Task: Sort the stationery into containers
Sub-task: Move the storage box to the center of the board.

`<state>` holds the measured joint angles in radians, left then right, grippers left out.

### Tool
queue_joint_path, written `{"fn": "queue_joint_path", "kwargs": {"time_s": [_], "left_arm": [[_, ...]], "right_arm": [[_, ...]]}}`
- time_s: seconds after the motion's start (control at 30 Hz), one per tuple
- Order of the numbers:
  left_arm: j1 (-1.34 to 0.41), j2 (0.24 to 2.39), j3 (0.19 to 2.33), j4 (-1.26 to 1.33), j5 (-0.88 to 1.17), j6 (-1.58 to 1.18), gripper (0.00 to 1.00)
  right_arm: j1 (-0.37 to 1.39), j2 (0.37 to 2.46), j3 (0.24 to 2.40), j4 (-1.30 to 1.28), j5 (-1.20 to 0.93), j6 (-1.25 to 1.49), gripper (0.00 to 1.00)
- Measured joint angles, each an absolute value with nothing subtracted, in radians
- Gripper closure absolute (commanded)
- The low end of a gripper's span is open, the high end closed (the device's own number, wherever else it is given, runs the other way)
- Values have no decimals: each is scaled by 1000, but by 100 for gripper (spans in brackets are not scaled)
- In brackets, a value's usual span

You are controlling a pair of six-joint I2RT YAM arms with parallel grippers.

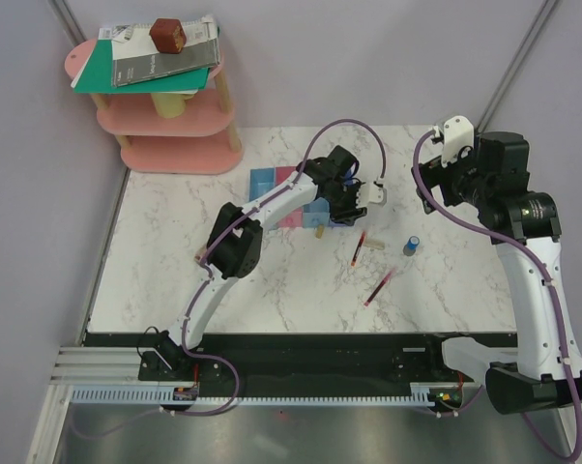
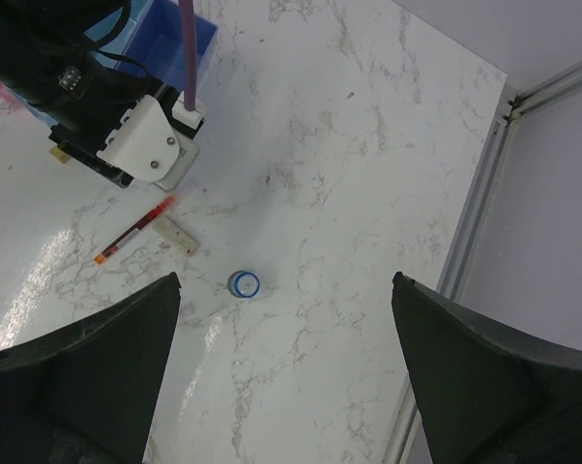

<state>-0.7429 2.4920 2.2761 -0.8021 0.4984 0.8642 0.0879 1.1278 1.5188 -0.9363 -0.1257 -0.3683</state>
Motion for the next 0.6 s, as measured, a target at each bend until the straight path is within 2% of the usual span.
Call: {"fn": "queue_joint_path", "kwargs": {"time_s": [0.07, 0.43, 0.57, 0.6], "left_arm": [[-743, 2481, 2260, -794, 495, 864, 40], [-743, 2300, 2111, -783, 463, 864, 36], [-740, 2185, 2061, -780, 441, 828, 13], [-736, 2145, 2040, -776, 434, 809, 13]], "right_arm": [[88, 1130, 1519, -936, -132, -362, 2], [88, 1128, 1519, -936, -161, -332, 2], [88, 1120, 1507, -926, -188, -309, 2], [88, 1119, 1500, -924, -193, -305, 2]]}}
